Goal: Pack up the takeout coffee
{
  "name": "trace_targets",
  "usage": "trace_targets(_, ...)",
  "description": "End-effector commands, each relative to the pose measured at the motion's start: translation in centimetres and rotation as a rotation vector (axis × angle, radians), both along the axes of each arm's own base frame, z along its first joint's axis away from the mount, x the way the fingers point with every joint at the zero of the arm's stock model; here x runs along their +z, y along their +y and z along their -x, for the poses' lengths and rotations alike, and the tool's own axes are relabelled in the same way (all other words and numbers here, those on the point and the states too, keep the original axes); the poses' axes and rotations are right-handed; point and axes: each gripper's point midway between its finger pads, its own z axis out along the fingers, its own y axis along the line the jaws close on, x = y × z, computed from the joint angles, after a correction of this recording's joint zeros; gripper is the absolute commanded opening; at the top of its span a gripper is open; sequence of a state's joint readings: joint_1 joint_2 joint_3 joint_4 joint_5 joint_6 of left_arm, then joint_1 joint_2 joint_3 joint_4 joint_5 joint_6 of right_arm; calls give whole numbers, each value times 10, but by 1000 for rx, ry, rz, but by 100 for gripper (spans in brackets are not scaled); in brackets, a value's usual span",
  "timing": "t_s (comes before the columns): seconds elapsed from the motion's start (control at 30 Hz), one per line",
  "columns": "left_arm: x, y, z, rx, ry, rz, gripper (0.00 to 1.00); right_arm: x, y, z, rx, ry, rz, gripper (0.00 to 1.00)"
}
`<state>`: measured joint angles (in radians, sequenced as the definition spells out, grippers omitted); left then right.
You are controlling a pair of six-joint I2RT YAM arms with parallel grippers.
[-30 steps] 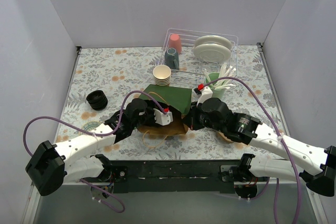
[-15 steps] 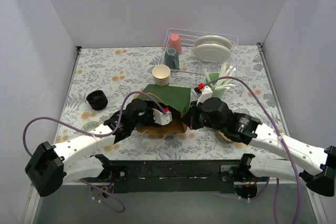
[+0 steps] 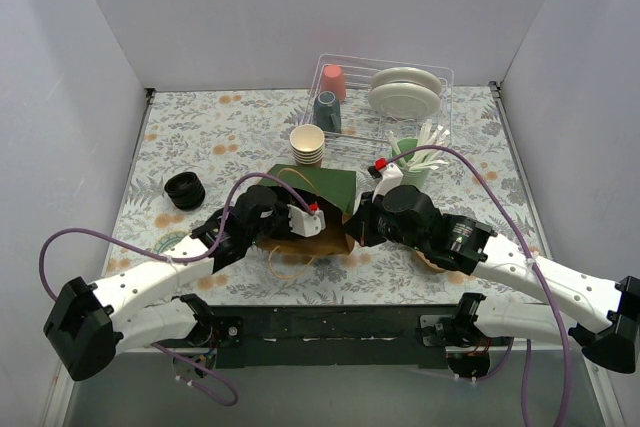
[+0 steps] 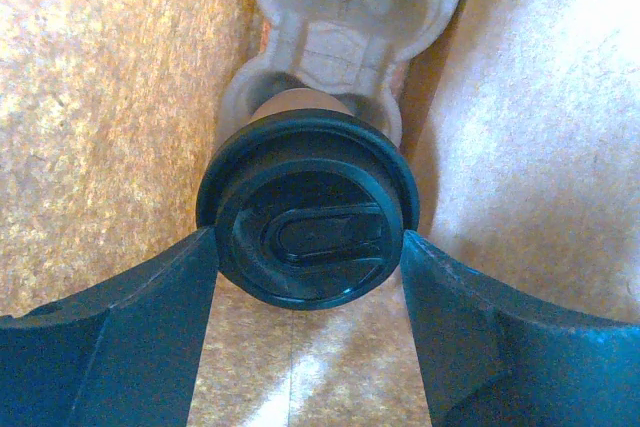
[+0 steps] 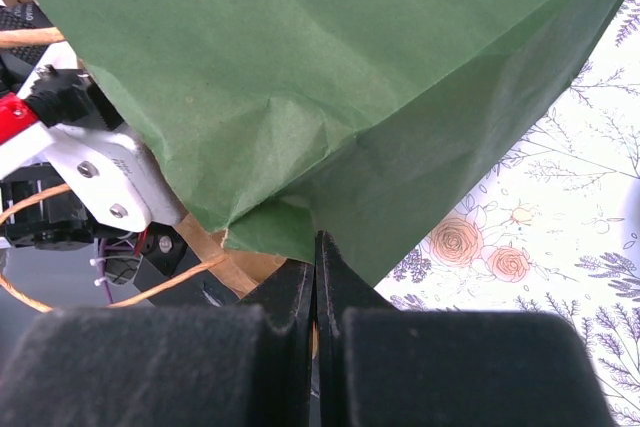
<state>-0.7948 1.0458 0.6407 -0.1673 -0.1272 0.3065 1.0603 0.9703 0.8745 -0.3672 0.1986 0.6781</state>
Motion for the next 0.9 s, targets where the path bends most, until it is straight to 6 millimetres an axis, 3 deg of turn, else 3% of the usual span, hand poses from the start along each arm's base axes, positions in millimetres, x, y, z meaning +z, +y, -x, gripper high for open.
trace_targets(0.0, 17, -4, -2, -1, -25, 58, 0, 24, 9, -5, 1, -31, -67, 1)
trace_targets(0.3, -9, -6, -3, -3, 2, 40, 0, 25, 12, -3, 12, -18, -76, 1)
trace_targets(0.87, -17, -8, -10, 11, -17, 28, 0, 29, 11, -3, 8, -18, -87, 1)
